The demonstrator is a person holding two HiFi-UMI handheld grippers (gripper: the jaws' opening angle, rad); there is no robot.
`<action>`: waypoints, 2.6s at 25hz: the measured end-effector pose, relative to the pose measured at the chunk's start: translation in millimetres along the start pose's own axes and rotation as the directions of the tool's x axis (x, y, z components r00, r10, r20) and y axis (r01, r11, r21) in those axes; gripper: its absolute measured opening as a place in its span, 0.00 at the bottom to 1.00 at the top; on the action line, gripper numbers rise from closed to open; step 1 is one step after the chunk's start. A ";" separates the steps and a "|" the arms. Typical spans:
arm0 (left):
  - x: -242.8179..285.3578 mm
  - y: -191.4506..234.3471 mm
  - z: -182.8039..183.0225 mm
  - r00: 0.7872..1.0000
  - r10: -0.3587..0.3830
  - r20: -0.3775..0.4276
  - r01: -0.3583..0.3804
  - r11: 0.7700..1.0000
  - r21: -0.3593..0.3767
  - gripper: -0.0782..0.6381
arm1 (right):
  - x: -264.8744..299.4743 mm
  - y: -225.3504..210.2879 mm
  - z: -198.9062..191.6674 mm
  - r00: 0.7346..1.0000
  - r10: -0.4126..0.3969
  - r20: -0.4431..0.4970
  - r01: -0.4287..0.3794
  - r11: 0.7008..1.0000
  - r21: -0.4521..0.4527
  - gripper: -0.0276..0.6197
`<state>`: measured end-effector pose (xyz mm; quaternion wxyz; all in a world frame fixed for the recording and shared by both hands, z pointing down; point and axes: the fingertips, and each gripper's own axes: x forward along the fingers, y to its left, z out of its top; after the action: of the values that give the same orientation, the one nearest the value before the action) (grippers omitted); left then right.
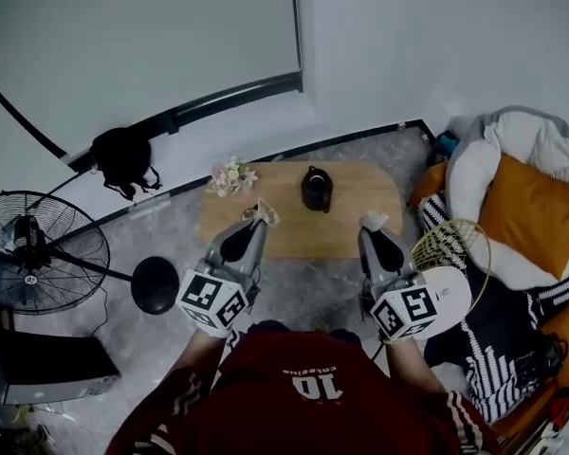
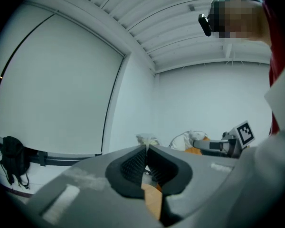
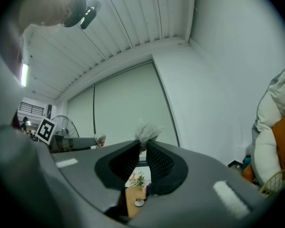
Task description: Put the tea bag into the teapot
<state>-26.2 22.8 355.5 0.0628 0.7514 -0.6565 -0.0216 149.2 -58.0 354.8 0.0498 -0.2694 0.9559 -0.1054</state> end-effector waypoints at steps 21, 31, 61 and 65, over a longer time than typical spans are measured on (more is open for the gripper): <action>76.3 55.2 -7.4 0.997 -0.069 -0.038 0.071 0.995 0.064 0.12 | 68.7 -54.1 -16.9 0.992 -0.106 -0.068 0.103 0.994 -0.039 0.11; 133.9 96.6 -11.8 0.982 -0.183 -0.049 0.187 0.975 0.117 0.12 | 121.6 -62.8 -19.7 0.979 -0.176 -0.099 0.167 0.982 -0.094 0.11; 199.5 174.7 -34.4 0.969 -0.247 -0.028 0.247 0.969 0.021 0.12 | 230.5 -125.3 -183.1 0.875 -0.217 -0.433 0.209 0.976 -0.067 0.11; 203.5 179.6 -31.1 0.973 -0.229 -0.024 0.229 0.973 -0.007 0.12 | 243.9 -144.5 -213.1 0.852 -0.210 -0.480 0.205 0.977 -0.064 0.11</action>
<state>-171.5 -199.8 418.6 0.0696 0.8222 -0.5645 -0.0208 -17.5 -269.2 585.7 -0.2037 -0.3363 0.9038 -0.1691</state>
